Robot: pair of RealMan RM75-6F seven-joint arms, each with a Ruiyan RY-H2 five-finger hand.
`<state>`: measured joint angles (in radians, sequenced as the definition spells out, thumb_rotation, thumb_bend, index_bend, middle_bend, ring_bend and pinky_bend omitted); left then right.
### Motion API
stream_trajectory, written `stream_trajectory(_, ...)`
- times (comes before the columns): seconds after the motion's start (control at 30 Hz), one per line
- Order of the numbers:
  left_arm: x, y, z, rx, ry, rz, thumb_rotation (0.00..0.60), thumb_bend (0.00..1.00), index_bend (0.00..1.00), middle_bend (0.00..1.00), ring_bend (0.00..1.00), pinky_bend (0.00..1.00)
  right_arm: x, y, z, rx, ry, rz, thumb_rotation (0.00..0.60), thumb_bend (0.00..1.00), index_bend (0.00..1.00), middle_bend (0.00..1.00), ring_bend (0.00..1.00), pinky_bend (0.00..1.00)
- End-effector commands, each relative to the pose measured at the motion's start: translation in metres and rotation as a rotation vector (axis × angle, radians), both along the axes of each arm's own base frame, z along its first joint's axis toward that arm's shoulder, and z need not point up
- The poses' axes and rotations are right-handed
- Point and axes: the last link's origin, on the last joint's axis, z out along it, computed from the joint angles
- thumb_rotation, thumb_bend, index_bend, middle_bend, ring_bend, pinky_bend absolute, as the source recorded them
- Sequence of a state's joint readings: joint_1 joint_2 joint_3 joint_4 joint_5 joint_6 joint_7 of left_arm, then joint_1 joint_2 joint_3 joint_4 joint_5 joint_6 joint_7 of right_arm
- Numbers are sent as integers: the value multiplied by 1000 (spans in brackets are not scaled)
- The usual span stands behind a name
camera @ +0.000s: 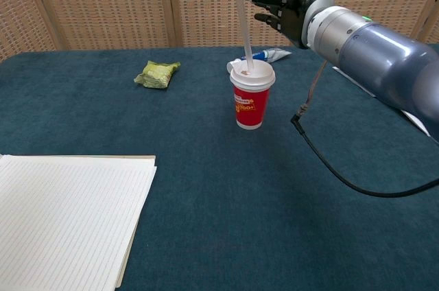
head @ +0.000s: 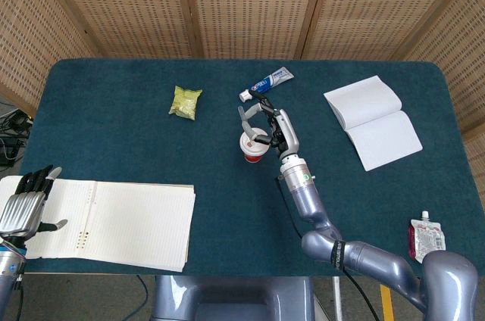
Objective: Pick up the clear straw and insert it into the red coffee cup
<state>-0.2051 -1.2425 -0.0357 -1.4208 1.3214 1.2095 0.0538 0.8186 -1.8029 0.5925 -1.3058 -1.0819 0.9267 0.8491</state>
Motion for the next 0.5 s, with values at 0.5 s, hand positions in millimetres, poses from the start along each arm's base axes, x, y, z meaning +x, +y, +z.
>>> stream_trajectory(0.5, 0, 0, 0, -1, 0, 0, 600, 0, 0, 0, 0, 0, -1, 1, 2, 1, 2, -6, 600, 560, 609, 212, 0, 0)
